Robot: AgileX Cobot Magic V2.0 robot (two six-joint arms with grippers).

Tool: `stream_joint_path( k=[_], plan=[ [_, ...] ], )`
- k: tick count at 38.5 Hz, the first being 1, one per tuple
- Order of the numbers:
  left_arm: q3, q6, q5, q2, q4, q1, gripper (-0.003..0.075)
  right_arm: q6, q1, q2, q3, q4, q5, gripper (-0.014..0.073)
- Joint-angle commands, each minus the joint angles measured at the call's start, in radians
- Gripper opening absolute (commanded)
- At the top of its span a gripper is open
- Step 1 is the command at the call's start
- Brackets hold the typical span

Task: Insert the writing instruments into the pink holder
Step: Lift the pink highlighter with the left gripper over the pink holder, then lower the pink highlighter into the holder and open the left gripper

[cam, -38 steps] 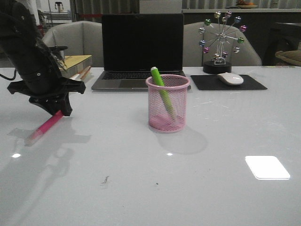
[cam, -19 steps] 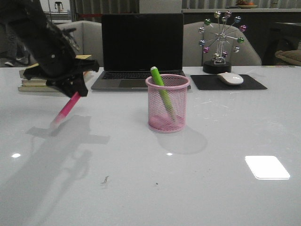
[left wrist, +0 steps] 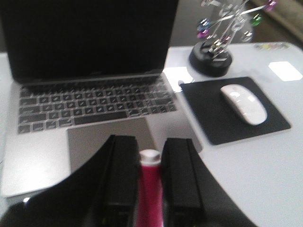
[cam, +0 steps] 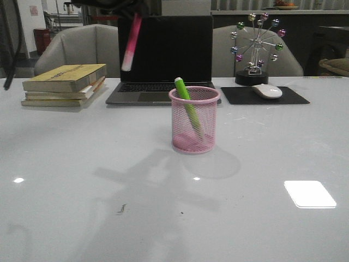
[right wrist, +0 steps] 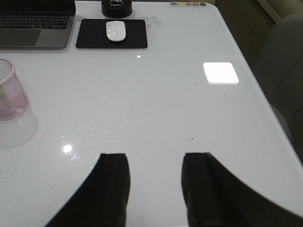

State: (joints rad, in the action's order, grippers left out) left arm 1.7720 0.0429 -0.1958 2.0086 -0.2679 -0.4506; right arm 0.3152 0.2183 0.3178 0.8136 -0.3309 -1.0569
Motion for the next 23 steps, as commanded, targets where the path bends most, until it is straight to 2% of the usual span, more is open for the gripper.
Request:
stream_joint_path(
  k=[1,12,23],
  plan=[
    [0.035,0.001,0.208,-0.077,-0.013,-0.062,0.0093,0.001,-0.006,0.011,0.020,-0.041,0.069,0.0393],
    [-0.012,0.001,0.483,-0.077,-0.012,-0.204,0.0094,0.001,-0.006,0.011,0.020,-0.067,0.069,0.0393],
    [-0.274,-0.007,0.774,-0.077,-0.008,-0.253,0.0103,0.001,-0.006,0.011,0.020,-0.092,0.069,0.0393]
  ],
)
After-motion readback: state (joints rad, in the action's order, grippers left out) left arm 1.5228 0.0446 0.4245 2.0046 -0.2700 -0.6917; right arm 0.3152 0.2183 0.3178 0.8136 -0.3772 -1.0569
